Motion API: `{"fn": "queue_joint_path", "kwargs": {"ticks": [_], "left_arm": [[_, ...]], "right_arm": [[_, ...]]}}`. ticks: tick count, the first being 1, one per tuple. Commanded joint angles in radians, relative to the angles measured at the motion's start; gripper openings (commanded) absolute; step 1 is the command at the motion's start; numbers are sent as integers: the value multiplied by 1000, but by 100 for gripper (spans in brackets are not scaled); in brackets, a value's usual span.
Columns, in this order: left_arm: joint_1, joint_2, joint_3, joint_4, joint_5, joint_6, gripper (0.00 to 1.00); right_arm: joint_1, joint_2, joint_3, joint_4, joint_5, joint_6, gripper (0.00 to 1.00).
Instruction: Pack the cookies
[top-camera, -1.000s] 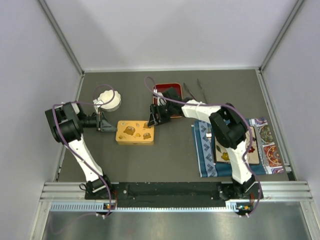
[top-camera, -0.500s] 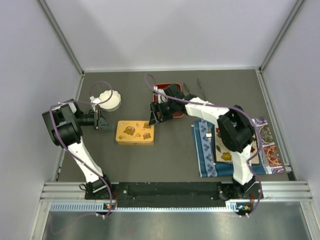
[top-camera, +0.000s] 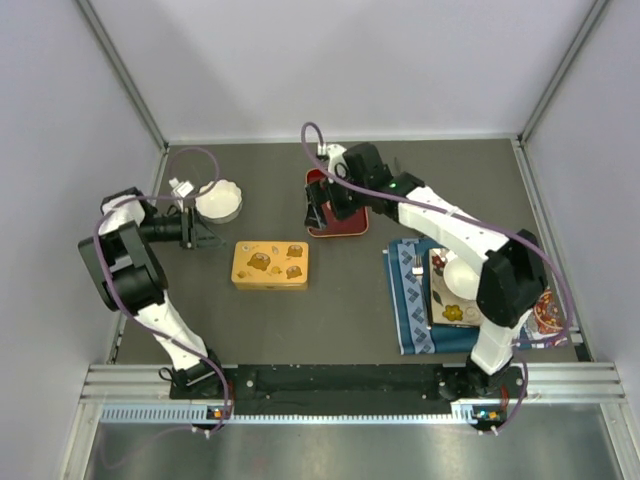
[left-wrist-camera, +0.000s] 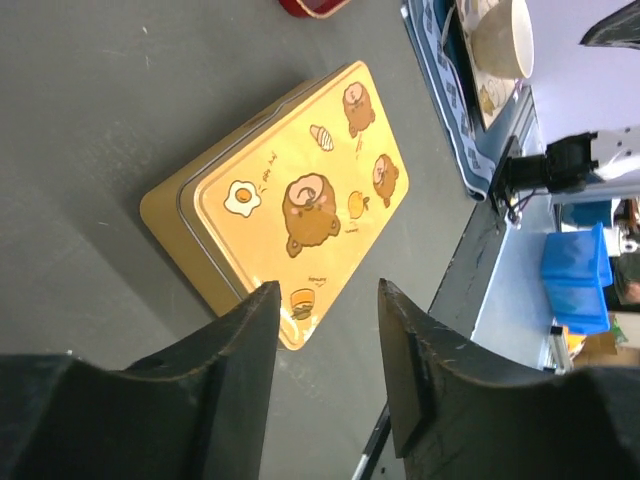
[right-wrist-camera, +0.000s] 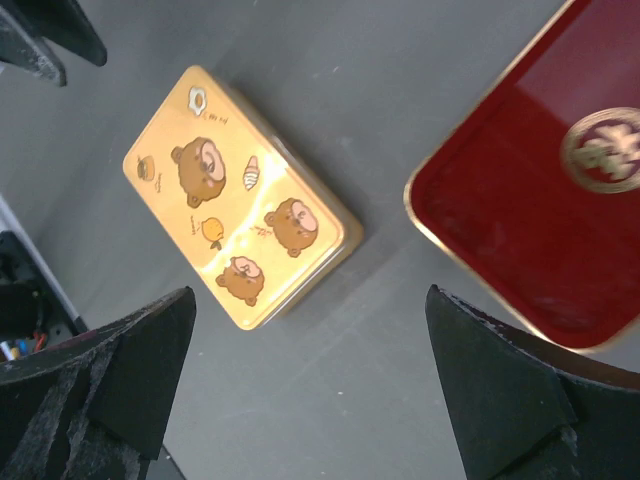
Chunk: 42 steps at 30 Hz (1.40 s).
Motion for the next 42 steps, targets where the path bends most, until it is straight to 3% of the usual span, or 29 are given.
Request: {"fn": "queue_joint_path", "kwargs": {"ticks": [1,6,10,14,18,27,42], "left_arm": [[-15,-149,47,144,1,-283,51],[-84,-301,45,416,-152,-619,56],[-150,-427,27,624,-333,-787,60],[-197,-531,1,835,-450,-916,77],[-219,-582,7,941,-488,-1019,85],[-285,-605,59,1006,-603,-1025,99],[-449,-720,-82,1182,-837,-976,99]], "right_arm": [[-33,-121,64,-11,146,-72,99],[-122,-209,69,-55,230,-112,99],[-255,-255,84,-83,250,-115,99],[-411,-315,86,-98,267,-97,99],[-470,-379,89,-97,325,-124,99],[-490,-528,51,-46,473,-191,99],[-490,-658,-69,37,549,-241,99]]}}
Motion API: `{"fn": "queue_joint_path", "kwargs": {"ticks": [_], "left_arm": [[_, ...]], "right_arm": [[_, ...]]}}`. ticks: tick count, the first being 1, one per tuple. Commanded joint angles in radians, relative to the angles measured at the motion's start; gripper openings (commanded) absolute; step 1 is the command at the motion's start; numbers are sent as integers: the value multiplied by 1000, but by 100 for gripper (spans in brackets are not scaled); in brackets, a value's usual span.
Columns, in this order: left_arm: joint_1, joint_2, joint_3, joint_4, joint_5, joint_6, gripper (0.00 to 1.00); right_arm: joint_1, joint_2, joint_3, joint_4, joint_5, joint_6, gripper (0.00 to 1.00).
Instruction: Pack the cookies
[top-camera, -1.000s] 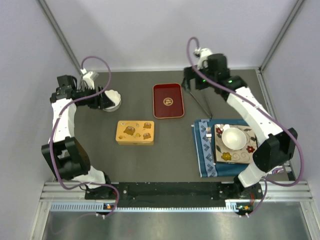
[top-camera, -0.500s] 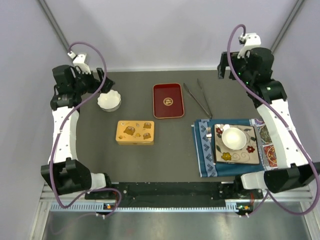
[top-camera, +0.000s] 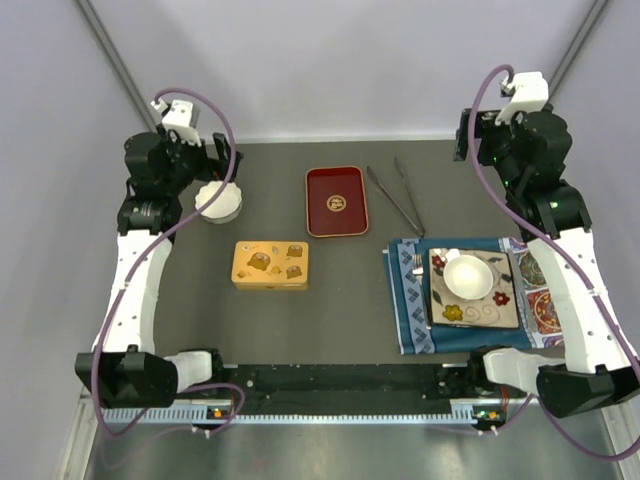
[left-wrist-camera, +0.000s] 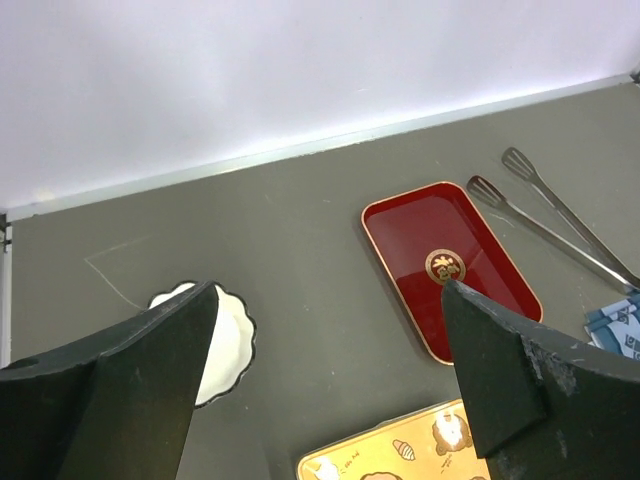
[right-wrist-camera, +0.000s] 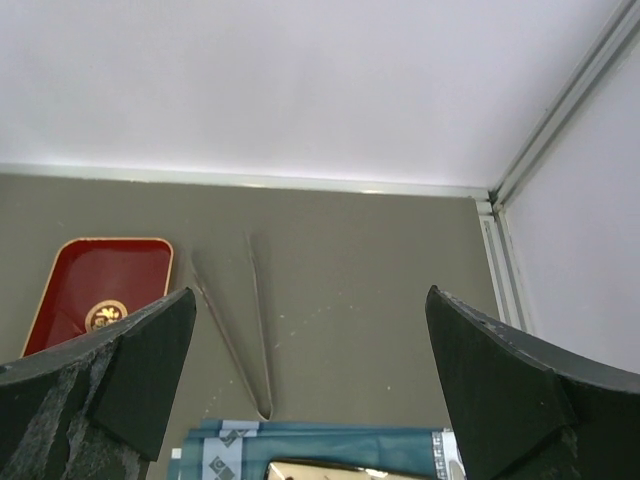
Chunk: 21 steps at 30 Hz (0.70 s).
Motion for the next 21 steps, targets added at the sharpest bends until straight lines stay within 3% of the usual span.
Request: {"fn": "queue_joint_path", "kwargs": {"ticks": [1,21], "left_arm": [[-18,-46,-53,122,-84,7,99],[-66,-95,-117,199,-170,13,99]], "right_arm": [[-5,-34,-27,61,28,-19,99],[-5,-40,-42,86,2,-18,99]]}}
